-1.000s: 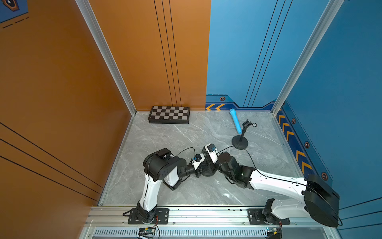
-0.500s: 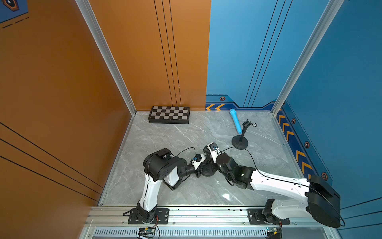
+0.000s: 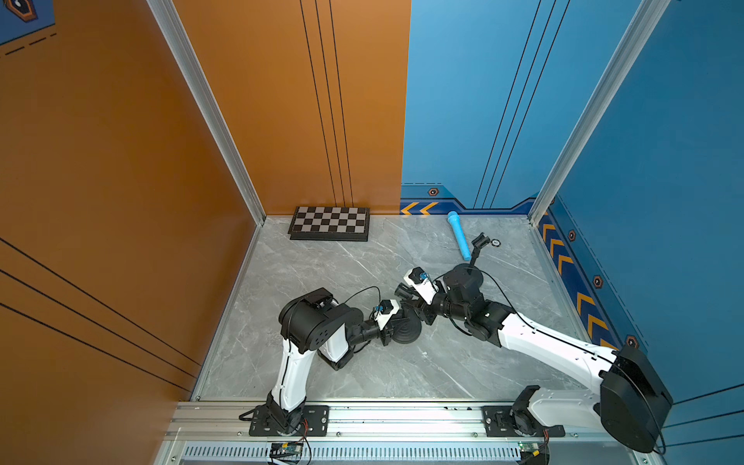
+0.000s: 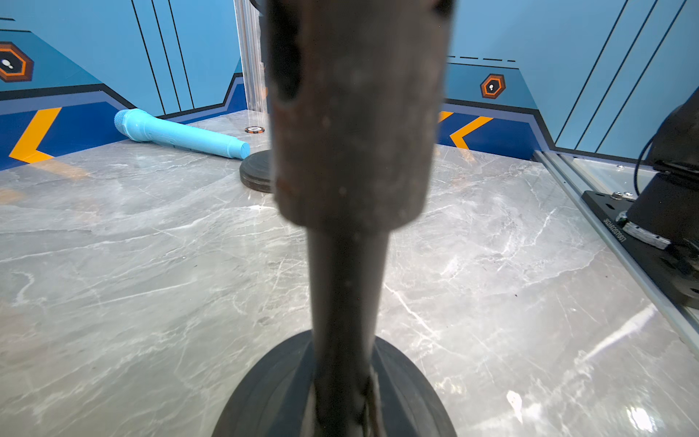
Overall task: Assemble a microphone stand
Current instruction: Screw the microphone stand pole into the microphone stand base.
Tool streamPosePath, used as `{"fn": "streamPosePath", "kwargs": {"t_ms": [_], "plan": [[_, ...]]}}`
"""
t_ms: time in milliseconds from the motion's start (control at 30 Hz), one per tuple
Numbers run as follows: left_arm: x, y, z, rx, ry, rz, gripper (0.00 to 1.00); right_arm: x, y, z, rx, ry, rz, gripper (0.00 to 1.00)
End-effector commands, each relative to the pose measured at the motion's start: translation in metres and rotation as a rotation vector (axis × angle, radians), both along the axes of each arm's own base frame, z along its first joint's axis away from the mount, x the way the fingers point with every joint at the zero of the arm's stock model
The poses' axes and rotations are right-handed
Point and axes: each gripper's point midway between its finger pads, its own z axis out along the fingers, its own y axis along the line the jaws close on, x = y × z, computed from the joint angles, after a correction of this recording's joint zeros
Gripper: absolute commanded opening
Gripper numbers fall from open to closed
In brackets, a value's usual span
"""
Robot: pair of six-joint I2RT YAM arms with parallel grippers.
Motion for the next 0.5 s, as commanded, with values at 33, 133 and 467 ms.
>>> {"fn": "streamPosePath", "kwargs": {"t_ms": [33, 133, 467], "plan": [[-0.009, 0.028, -0.076, 0.199, 0.233, 0.067, 0.13, 0.002, 0.013, 0.001, 0.034, 0.007, 0.061, 0.43], [-0.009, 0.028, -0.076, 0.199, 0.234, 0.071, 0.13, 0.005, 0.014, -0.001, 0.045, 0.009, 0.048, 0.27], [-0.006, 0.030, -0.068, 0.184, 0.227, 0.090, 0.24, 0.018, -0.003, -0.013, 0.042, -0.065, -0.261, 0.00]]}}
